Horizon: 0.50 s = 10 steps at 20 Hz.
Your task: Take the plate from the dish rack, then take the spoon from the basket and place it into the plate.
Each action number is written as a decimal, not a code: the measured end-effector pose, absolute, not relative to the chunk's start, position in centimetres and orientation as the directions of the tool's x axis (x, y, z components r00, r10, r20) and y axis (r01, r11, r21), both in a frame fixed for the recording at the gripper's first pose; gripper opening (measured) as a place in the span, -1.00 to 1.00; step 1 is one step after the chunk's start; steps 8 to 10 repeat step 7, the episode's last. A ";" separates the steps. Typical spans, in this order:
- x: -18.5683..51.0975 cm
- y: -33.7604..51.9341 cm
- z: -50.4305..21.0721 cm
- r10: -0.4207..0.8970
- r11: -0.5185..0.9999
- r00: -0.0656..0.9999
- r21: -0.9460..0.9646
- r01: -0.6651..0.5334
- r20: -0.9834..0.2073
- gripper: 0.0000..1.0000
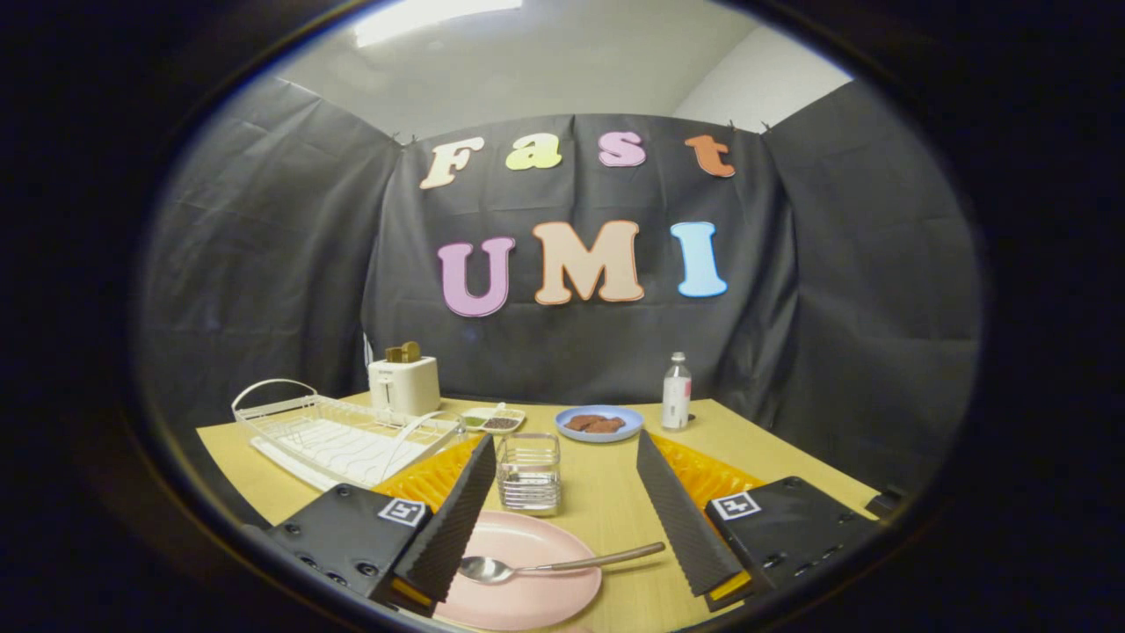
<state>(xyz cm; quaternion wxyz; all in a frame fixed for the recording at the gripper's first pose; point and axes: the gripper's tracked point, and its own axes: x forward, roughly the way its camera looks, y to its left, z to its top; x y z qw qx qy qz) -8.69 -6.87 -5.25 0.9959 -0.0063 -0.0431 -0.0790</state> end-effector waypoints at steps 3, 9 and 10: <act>-8.8 -6.7 -5.1 -0.135 0.991 0.986 0.003 0.135 0.096 1.00; -9.2 -7.2 -4.7 -0.137 0.991 0.985 0.019 0.136 0.104 1.00; -9.2 -7.2 -4.7 -0.137 0.991 0.985 0.019 0.136 0.104 1.00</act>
